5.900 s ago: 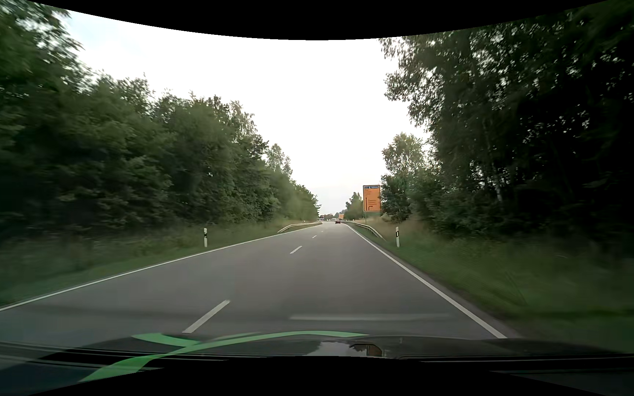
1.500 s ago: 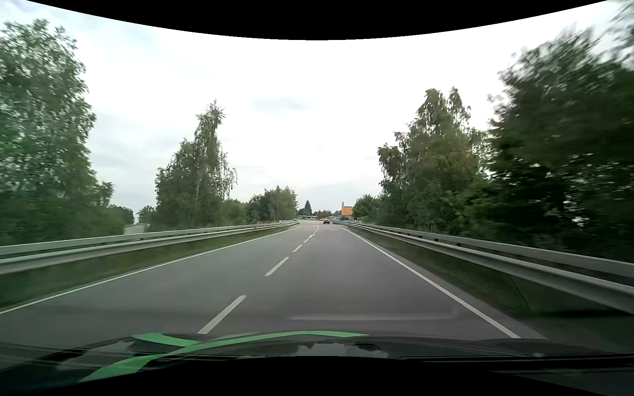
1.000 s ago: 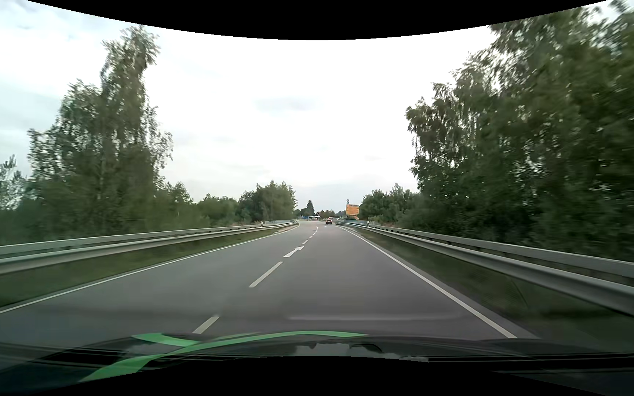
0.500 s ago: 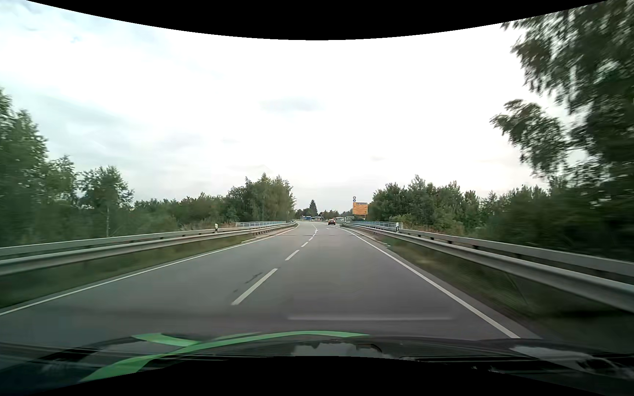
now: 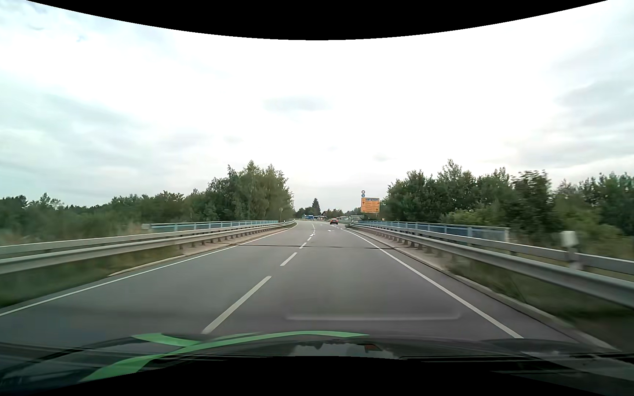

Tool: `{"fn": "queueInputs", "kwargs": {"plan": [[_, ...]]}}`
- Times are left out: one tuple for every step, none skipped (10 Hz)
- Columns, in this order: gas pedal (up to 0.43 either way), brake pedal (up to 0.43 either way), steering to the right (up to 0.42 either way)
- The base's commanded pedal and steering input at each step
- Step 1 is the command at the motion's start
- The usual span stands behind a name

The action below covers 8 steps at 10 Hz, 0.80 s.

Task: Follow the waypoints while adhering to traffic rules and regulations

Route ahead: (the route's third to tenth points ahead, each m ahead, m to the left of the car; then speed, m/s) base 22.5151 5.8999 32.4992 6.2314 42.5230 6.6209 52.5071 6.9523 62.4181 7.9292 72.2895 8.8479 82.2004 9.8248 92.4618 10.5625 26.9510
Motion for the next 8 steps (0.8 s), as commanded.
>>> {"fn": "queueInputs", "kwargs": {"plan": [[0.378, 0.000, -0.007], [0.378, 0.000, -0.007], [0.398, 0.000, -0.007], [0.409, 0.000, -0.007], [0.421, 0.000, -0.007], [0.421, 0.000, -0.007], [0.421, 0.000, -0.007], [0.421, 0.000, -0.007]]}}
